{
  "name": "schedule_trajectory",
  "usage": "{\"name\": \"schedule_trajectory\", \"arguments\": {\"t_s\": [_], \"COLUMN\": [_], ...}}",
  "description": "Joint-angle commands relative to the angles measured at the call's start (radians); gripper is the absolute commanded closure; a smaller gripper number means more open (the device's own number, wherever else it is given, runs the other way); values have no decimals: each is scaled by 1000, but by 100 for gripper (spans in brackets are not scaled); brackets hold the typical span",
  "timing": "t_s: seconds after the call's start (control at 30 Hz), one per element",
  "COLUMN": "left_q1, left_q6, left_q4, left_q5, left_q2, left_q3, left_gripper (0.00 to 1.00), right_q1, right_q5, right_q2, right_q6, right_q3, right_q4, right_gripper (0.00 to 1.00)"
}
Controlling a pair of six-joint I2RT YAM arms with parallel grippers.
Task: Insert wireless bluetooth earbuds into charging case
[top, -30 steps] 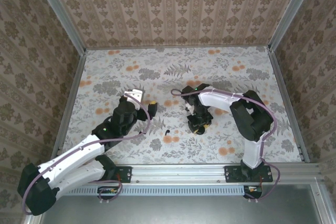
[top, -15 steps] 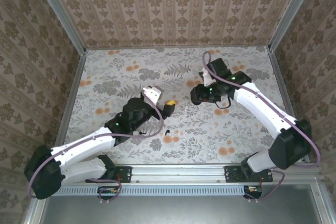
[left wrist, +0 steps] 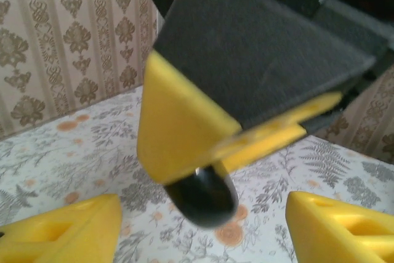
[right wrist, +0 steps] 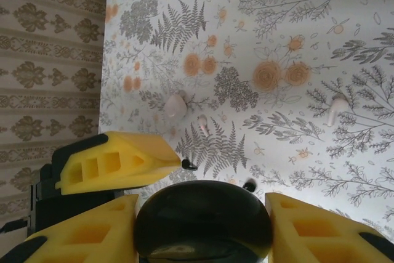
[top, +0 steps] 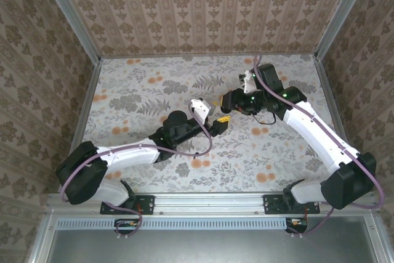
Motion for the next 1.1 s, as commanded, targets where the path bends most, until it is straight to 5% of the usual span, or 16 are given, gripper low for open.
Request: {"name": "schedule_trajectory", "arguments": {"t_s": [0.0,0.3,0.43,0.5,0.6,0.73,1.07], "left_q1": [17,41,56,69,94,142,221], "left_q6": [-92,-178,-212,-234,-272,-345,-506], "left_q4": [85,63,60,59,50,37,-2], "left_q5": [55,94,108,122,157,245,492], "left_q2": [30,62,55,45,17,-39,-144], "left_q3": [55,86,81,78,73,69,149], "left_gripper": [35,73,90,92,94,96,97], "right_q1": [-5,-12,-31,-54,-122,-205,-196], "right_q5": [-33,-35,-46,-73,-129,-260,-451], "right_q2": [-41,-70,-99,-129,-182,-251,-224], "right_q6": [27,28,22,21,50,133,245], "right_q3": [-18,-46,-57,-71,-100,-196,-271], "right_q4": [32,43,81,122,221,468,842], "right_gripper": [58,57,47,36,31,34,44]}}
